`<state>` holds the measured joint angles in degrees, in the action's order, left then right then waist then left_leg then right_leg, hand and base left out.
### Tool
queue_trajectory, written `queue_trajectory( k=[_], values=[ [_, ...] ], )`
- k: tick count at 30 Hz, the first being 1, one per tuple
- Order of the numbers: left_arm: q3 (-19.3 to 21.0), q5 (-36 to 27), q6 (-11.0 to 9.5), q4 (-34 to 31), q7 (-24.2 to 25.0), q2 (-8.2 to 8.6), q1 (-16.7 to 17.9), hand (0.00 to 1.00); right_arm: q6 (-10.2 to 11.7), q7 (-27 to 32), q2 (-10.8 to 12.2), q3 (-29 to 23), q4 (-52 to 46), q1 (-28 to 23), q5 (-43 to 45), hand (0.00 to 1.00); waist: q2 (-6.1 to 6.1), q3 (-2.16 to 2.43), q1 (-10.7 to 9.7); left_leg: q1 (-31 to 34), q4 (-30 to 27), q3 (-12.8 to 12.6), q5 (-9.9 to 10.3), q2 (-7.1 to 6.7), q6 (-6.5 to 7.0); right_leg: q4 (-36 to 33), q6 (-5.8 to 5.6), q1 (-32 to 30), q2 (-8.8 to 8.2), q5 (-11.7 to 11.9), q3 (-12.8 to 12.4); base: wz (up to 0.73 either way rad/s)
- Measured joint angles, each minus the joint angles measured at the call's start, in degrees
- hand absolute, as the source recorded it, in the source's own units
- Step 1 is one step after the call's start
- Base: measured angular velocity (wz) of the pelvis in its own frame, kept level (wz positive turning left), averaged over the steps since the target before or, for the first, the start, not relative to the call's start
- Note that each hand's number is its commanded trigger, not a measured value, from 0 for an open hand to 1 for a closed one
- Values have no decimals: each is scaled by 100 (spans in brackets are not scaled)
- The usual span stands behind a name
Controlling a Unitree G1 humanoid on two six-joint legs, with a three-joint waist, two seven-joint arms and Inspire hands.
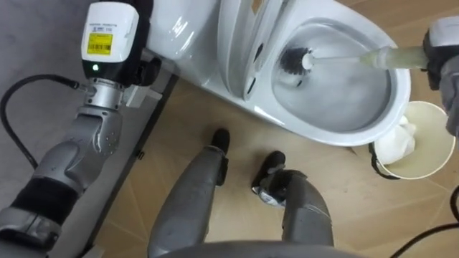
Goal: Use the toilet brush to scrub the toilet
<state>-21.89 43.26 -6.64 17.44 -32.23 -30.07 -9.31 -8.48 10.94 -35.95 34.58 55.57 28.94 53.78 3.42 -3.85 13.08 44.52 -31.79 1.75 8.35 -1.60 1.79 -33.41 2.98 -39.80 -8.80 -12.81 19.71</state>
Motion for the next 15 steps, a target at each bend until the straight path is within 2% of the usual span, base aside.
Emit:
queue_trajectory(
  k=[2, 3, 4, 5, 7, 9, 12, 13, 14, 15],
  values=[
    [-206, -75, -14, 149, 36, 29, 5, 0, -325, -121, 22, 36, -544, -688, 126, 100, -200, 91, 2, -100, 25, 52, 28, 55, 8, 192, -40, 199, 106, 38, 55, 5],
    [-215, -106, -11, 187, 44, 49, 51, 0, -402, -172, 49, 4, -674, -871, 175, 100, -254, 125, -1, -135, 33, 44, 43, 67, 13, 238, -44, 241, 121, 55, 55, -17],
    [-189, -118, -3, 233, 58, 61, 174, 0, -531, -267, 59, -116, -992, -1132, 295, 100, -345, 181, -23, -185, 56, 16, 78, 83, 16, 315, -49, 306, 154, 82, 57, -25],
    [-178, -214, 1, 241, 58, 43, 295, 0, -648, -356, 75, -198, -1322, -1434, 325, 100, -419, 218, -61, -228, 76, -5, 107, 85, 12, 368, -50, 358, 192, 94, 34, -21],
    [-189, -353, 26, 233, -9, 40, 443, 0, -800, -448, 137, -202, -1618, -1746, 323, 100, -480, 257, -179, -292, 150, -7, 106, 85, 9, 410, -51, 410, 197, 97, 35, -4],
    [-189, -468, 48, 255, -132, 39, 552, 0, -913, -536, 176, -210, -1800, -1946, 289, 100, -502, 268, -220, -342, 208, -10, 98, 97, -6, 467, -42, 447, 214, 102, 0, -3],
    [-275, -672, 44, 427, -327, 37, 532, 0, -894, -575, 209, -184, -1496, -1746, -122, 100, -504, 262, -220, -415, 247, -90, 96, 125, -16, 465, -37, 467, 214, 100, -87, -9],
    [-300, -682, 41, 476, -363, 32, 506, 0, -797, -545, 197, -71, -1136, -1507, -360, 100, -494, 252, -200, -424, 260, -116, 97, 135, -17, 457, -35, 460, 213, 99, -105, -9],
    [-313, -680, 40, 502, -391, 14, 463, 0, -634, -524, 192, -11, -712, -1193, -662, 100, -447, 222, -183, -428, 301, -153, 89, 127, -22, 401, -28, 407, 193, 94, -151, -9],
    [-306, -680, 41, 493, -400, 7, 440, 0, -559, -524, 188, 16, -521, -1036, -837, 100, -410, 199, -173, -418, 315, -162, 78, 115, -25, 340, -24, 360, 176, 87, -175, -8]
  ],
)
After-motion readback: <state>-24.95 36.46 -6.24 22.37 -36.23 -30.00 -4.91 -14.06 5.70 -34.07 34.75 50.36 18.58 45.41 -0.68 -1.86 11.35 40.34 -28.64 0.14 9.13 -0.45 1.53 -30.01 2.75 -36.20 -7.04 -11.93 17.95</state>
